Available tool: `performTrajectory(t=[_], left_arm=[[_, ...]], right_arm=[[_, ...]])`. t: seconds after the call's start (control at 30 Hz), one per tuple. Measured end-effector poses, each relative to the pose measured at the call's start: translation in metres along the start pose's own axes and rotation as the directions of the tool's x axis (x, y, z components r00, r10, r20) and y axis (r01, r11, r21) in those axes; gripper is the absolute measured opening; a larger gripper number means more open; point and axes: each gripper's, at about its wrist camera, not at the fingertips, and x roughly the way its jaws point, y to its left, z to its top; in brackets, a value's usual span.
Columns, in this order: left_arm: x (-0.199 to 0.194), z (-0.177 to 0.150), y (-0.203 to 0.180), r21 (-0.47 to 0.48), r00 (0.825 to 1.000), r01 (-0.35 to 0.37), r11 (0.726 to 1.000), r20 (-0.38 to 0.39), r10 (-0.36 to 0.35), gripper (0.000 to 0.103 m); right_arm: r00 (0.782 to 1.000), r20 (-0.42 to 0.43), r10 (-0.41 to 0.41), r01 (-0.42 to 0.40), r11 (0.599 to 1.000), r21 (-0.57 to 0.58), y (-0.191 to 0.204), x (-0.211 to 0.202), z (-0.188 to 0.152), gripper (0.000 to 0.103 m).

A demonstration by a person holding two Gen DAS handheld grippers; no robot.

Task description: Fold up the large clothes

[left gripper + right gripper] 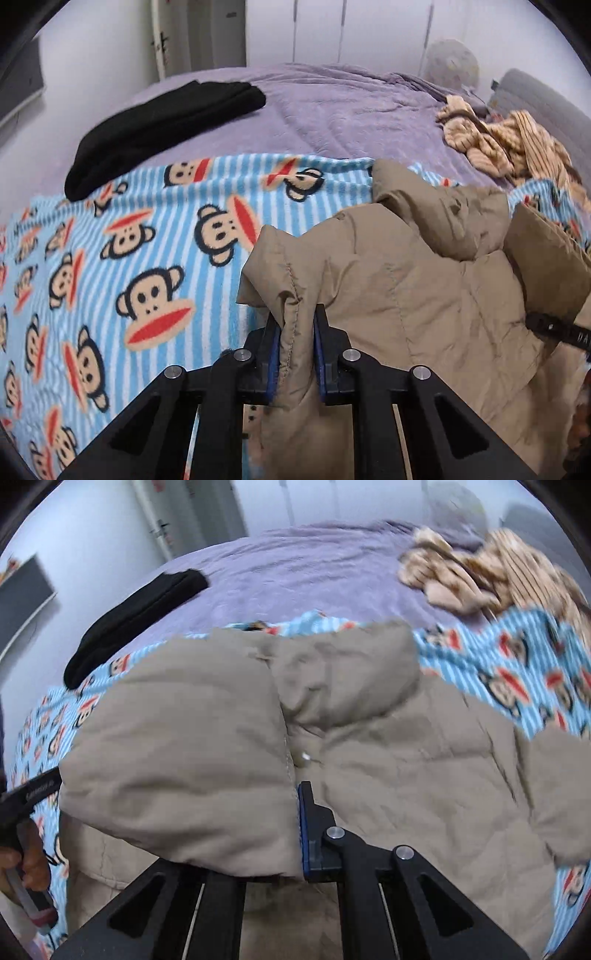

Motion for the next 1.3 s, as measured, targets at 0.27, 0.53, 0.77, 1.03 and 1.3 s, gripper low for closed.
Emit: performTrajectory(t=[0.27,0.53,0.77,1.03,1.3], left_arm=[[0.028,-0.013,0.021,-0.027,0.993,-0.092,0.995,-0.072,0.09,0.019],[-0.013,-0.003,0.056,-0.15,0.985,-0.173,0.973,-0.053,0.167,0.058],[0.019,-0.039,0.02,-0.07,0.974,-0.19,0.979,-0.139,0.179,0.058],[-0.01,-0.03,0.029,-0.141,0.987,-0.145,0.979,-0.086,0.134,0.058],[0.045,-0.025,0.02,-0.091,0.976,-0.181,0.979,-0.14,0.168,0.059]], right_arm=[[0.971,-0.07,0.228,-0.17,0.868,0.466,-0.1,0.032,-0.047,0.008],[0.967,-0.106,0.231,-0.161,0.88,0.447,-0.094,0.035,-0.039,0.008],[0.967,-0.161,0.196,-0.138,0.939,0.314,-0.079,0.025,-0.044,0.012],[0.999,-0.044,-0.011,0.02,0.979,0.205,-0.082,-0.057,-0.049,0.017],[0.998,-0.038,0.041,-0.04,0.999,0.015,-0.066,-0.014,-0.008,0.017]])
